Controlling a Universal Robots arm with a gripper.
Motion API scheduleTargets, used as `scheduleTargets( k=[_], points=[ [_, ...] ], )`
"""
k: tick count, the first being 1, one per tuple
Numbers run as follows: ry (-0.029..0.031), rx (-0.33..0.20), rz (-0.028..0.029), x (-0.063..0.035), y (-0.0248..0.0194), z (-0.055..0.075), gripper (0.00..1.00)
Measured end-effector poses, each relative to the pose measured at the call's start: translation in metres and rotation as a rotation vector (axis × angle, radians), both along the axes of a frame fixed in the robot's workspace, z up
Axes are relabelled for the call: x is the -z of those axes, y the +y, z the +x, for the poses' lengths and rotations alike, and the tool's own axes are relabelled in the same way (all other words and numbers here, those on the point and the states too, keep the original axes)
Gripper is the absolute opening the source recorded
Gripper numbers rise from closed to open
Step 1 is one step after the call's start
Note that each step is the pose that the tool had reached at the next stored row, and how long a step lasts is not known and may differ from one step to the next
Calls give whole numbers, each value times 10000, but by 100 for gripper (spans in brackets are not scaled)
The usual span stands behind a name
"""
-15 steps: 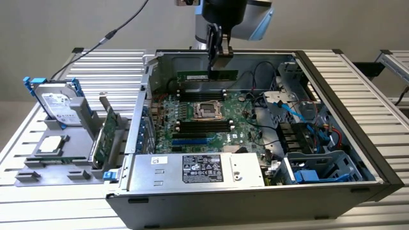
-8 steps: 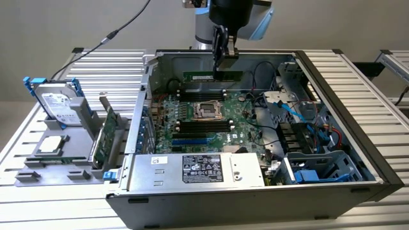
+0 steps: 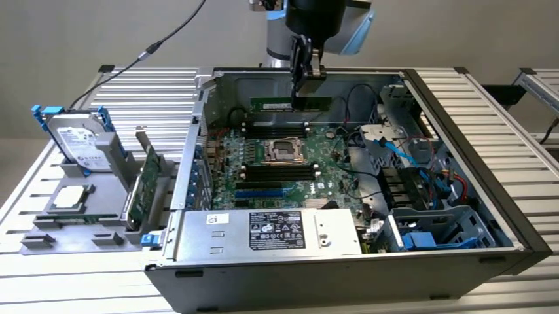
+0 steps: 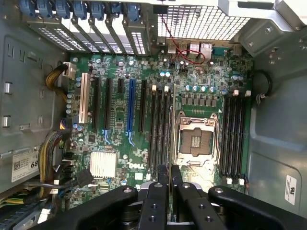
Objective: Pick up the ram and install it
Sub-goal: 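Insert the ram into the slot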
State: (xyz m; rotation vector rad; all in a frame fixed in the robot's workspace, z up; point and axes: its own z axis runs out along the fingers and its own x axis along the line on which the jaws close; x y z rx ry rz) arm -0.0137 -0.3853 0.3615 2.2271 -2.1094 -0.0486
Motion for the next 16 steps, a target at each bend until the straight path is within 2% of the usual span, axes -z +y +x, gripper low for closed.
scheduleTargets(
  k=[8,14,16],
  points=[
    [2,0,0,1,0,0,14],
    [2,0,0,101,-30,-5,14],
    [2,-2,-1,137,-53,-7,14]
  ],
)
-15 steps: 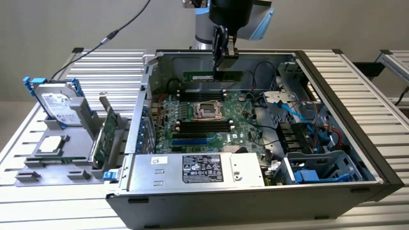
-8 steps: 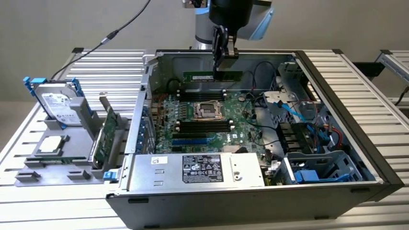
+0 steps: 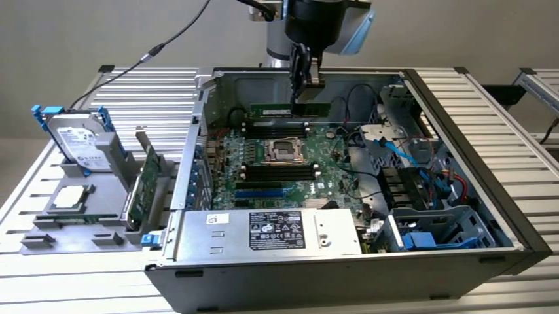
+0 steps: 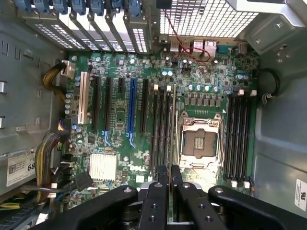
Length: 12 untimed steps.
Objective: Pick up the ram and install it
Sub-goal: 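Insert the ram into the slot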
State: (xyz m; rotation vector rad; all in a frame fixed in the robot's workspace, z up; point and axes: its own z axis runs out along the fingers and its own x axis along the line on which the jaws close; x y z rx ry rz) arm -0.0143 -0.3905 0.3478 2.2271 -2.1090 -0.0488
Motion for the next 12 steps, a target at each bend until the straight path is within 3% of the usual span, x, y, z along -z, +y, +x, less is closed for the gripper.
scheduleTargets(
  k=[4,12],
  points=[
    [-1,3,2,74,-44,-17,14],
    [0,5,1,220,-75,-92,14]
  ],
)
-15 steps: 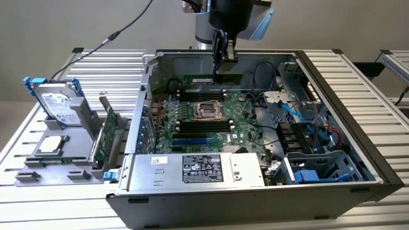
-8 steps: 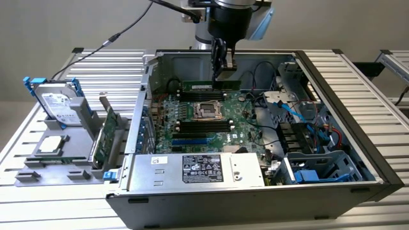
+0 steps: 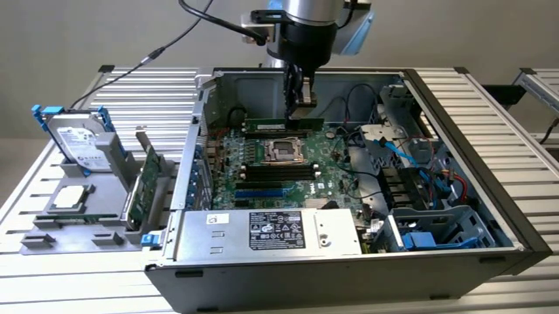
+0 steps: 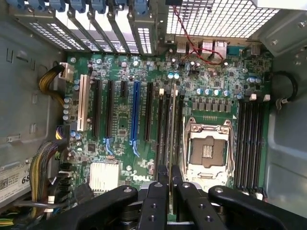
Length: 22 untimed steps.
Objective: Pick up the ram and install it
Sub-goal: 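Insert the ram into the slot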
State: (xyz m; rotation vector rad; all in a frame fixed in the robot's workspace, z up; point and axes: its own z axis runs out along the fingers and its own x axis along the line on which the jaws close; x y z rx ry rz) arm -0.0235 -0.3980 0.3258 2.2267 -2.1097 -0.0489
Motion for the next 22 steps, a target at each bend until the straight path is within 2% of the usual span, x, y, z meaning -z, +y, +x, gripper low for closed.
scheduleTargets(
  k=[22],
  points=[
    [0,14,-1,400,0,0,14]
  ],
)
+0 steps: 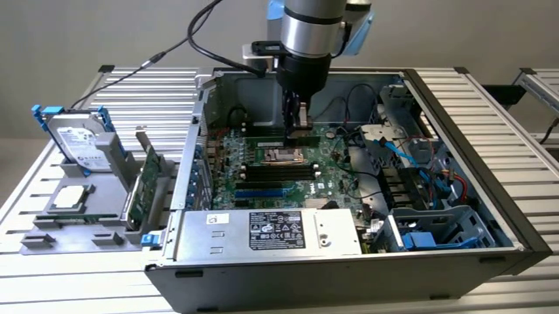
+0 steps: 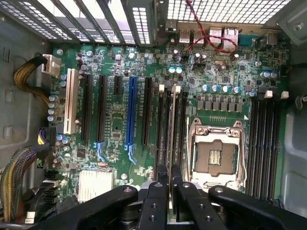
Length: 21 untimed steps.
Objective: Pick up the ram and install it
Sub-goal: 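Insert the ram into the slot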
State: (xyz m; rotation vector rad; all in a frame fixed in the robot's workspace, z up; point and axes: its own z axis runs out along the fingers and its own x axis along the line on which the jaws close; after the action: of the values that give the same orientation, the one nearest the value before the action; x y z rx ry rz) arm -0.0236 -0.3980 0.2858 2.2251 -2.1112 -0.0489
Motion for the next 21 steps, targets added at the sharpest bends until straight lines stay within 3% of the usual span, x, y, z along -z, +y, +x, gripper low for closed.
scheduleTargets(
  k=[8,11,16,21],
  points=[
    [34,11,-21,109,-4,0,14],
    [64,14,-35,139,-8,0,14],
    [165,16,-73,177,-12,4,14],
    [177,34,-77,258,-12,23,14]
  ],
)
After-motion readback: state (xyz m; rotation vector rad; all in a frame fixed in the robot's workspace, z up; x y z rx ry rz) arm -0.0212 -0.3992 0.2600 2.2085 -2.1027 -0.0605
